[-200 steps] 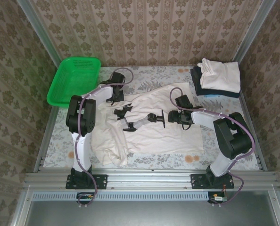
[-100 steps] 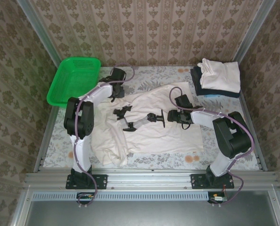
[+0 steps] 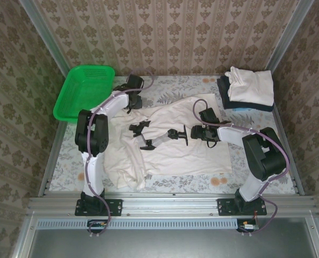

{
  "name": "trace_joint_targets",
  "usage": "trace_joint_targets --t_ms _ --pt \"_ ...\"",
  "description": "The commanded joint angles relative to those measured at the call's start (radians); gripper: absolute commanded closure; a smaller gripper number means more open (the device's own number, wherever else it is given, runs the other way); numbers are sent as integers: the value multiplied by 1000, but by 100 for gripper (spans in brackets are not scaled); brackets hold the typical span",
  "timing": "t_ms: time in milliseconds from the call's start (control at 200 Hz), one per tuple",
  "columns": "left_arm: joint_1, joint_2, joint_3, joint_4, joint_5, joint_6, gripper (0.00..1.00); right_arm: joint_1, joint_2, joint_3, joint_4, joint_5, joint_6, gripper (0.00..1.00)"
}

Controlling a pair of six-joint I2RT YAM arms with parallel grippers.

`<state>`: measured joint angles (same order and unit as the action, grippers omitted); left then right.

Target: Fold and stack the t-shirts

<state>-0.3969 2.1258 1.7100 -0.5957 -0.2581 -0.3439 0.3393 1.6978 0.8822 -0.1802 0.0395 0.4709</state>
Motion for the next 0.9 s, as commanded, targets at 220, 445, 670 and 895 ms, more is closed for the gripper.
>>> trace_joint_targets --t_ms 220,445,670,895 --pt "-22 24 -81 23 73 -19 68 8 59 -9 -33 -52 3 30" --pt "-21 7 -98 24 66 -21 83 9 64 -10 -31 -54 5 30" --pt "-27 -75 -100 3 50 -7 100 9 73 -7 -27 -58 6 30" --pt "-36 -153 -153 1 34 -14 100 9 79 -8 -23 -60 6 30"
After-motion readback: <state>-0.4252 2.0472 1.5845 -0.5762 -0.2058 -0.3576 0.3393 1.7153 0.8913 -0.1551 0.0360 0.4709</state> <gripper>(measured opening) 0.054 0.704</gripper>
